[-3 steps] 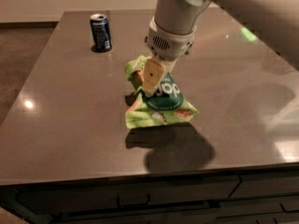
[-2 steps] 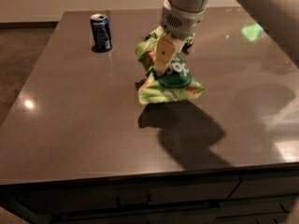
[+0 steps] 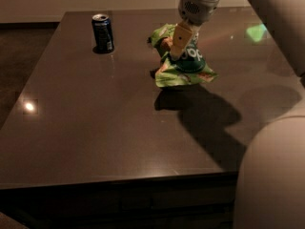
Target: Move green rice chip bag near green jalapeno chip bag
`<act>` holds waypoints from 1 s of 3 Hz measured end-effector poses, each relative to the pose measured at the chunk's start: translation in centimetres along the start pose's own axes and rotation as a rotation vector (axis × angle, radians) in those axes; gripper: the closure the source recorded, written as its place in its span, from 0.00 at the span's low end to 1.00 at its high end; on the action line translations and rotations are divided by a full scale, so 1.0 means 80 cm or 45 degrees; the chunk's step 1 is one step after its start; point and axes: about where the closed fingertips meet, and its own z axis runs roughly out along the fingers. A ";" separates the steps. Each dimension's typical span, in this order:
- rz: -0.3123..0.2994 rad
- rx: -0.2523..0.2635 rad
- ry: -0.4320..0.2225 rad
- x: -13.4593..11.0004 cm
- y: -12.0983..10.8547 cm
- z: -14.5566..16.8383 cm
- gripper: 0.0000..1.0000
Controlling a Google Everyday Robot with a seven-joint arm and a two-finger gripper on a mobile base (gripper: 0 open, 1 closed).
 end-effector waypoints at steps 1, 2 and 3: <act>0.004 0.047 0.029 0.006 -0.038 0.022 0.76; 0.014 0.076 0.046 0.011 -0.057 0.033 0.53; 0.017 0.115 0.059 0.013 -0.071 0.037 0.29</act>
Offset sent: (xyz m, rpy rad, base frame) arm 0.0452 -0.0460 -0.0257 -0.0957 -0.0074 -0.0514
